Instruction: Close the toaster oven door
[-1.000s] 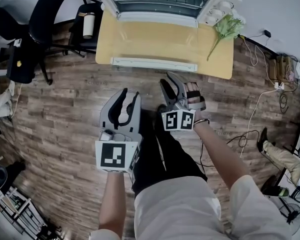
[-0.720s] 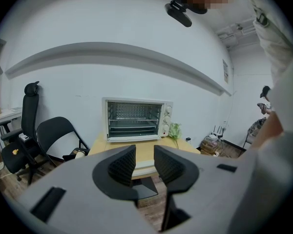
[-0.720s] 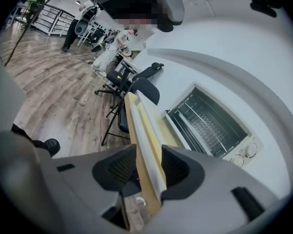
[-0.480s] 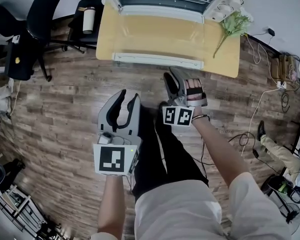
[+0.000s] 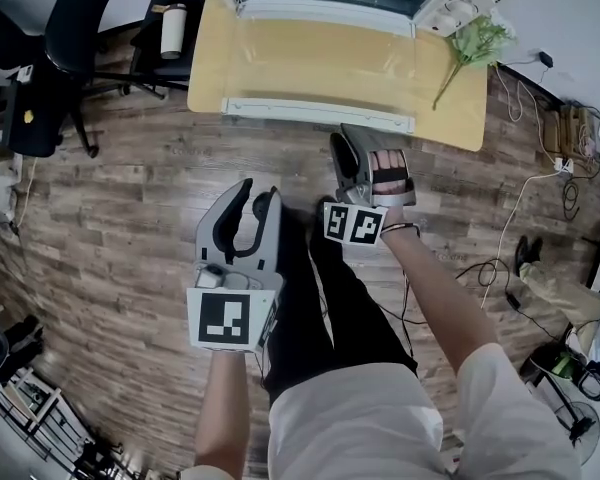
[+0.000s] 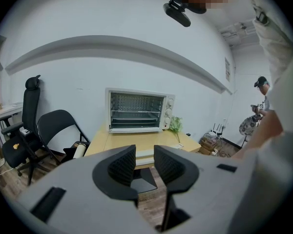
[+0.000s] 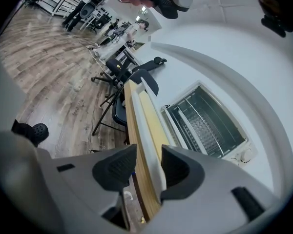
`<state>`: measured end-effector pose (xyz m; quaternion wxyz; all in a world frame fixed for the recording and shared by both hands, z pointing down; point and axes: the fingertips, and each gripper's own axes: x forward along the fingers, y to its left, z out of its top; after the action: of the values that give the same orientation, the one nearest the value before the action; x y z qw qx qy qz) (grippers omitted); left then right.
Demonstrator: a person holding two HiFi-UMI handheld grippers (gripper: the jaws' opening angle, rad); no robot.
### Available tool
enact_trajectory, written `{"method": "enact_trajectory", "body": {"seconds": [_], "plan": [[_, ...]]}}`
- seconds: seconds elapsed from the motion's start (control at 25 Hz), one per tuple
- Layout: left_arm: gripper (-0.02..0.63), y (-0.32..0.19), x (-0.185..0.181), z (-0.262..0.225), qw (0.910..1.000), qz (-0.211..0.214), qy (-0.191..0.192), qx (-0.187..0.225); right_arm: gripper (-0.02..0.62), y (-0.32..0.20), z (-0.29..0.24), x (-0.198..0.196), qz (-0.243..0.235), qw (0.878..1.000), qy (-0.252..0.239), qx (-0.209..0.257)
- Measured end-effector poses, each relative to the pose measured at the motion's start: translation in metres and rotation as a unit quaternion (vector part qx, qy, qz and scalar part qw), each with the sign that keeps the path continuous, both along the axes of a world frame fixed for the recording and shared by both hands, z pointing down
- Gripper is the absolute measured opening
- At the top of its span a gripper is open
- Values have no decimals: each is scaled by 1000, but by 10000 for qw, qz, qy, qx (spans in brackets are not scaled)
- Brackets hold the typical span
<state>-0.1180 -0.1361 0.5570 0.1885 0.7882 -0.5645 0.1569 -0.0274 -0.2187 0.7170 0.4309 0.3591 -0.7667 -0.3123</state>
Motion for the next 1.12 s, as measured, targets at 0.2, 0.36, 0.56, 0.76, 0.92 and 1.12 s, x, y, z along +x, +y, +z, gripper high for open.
{"method": "enact_trajectory", "body": {"seconds": [0.2,0.36,0.56,0.76,0.92,1.12], "plan": [[95,-1,-2,3,9999,-17,-53,-110,132,-5,4,0,8,9999,132,90],[95,-4,-4,4,10000,-7,-22,-96,115,-9,6,0,77,9995,234,222],[95,-4,-4,6,9999,6,-23,-108,84,-13,6,1,127,9990,270,345],[95,-4,-4,8,9999,8,-36,-136,67,-13,8,1,116,9988,343,330],[95,-6,-1,8,9999,-25,-35,-140,66,-13,9,2,105,9983,407,392],[95,-6,-1,8,9999,-19,-47,-133,66,-12,7,2,85,9983,404,407]]}}
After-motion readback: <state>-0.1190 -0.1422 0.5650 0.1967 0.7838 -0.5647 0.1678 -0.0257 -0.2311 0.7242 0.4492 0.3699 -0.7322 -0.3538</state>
